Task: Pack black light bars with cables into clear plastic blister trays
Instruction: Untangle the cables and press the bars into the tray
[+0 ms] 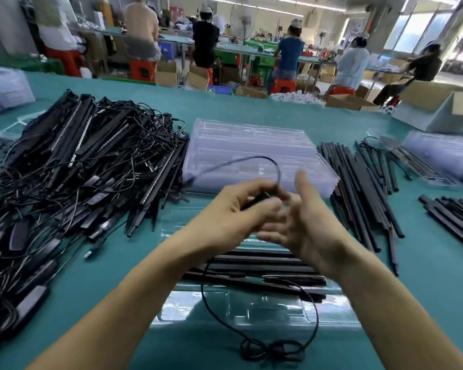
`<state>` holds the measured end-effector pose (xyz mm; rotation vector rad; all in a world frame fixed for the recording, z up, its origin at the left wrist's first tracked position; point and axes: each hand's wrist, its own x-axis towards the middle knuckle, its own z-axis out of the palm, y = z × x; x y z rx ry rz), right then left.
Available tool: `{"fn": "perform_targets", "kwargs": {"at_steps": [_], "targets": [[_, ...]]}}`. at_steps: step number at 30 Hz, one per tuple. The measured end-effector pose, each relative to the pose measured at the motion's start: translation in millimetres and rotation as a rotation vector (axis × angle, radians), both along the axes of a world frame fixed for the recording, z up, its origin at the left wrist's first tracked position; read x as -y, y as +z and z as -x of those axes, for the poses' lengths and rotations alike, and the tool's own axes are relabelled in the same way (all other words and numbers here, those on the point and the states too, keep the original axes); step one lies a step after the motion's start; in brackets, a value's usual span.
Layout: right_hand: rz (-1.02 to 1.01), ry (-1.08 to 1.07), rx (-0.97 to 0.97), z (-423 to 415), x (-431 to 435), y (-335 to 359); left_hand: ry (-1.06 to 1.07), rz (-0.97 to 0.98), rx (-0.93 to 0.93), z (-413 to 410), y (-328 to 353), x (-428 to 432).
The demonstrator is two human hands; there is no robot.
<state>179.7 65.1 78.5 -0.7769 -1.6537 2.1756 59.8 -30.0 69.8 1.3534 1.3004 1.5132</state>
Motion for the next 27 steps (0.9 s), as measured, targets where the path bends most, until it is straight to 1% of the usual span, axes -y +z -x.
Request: {"fn": "perform_targets", "kwargs": {"at_steps": [2, 3, 5, 7, 9, 11, 13, 15, 18, 20, 22, 24, 25, 27], "targets": [[0.216, 0.047, -0.124, 14, -12, 13, -0.046, -0.01, -0.216, 1, 5, -2], [0.264, 0.073, -0.18, 18, -17, 22, -0.048, -0.006, -0.289, 3, 9, -2], [0.244, 0.143, -0.292, 24, -26, 39, -0.071, 0.019, -0.391, 12, 12, 0], [0.214, 0.124, -0.388, 23, -36, 56, -0.1, 0.079, -0.432, 20, 9, 6], [0.259, -0.004, -0.457, 18, -50, 66, -0.136, 0.112, -0.402, 29, 5, 16], [0.345, -0.19, -0.511, 5, -66, 71, -0.197, 0.114, -0.359, 40, 3, 29], [0.361, -0.384, -0.502, -12, -82, 70, -0.219, 0.12, -0.322, 52, 0, 40], [0.352, -0.496, -0.421, -29, -96, 64, -0.18, 0.151, -0.348, 60, -5, 44], [0.304, -0.546, -0.242, -43, -102, 45, -0.106, 0.215, -0.411, 65, -15, 42], [0.277, -0.593, -0.237, -50, -101, 30, -0.036, 0.234, -0.403, 66, -22, 37], [0.241, -0.627, -0.275, -60, -94, 17, 0.049, 0.246, -0.454, 66, -30, 33], [0.21, -0.551, -0.323, -71, -80, 5, 0.172, 0.25, -0.534, 69, -40, 32], [0.193, -0.479, -0.349, -78, -74, -1, 0.251, 0.255, -0.561, 72, -43, 32], [0.132, -0.315, -0.387, -89, -57, -10, 0.402, 0.262, -0.546, 79, -48, 34]]}}
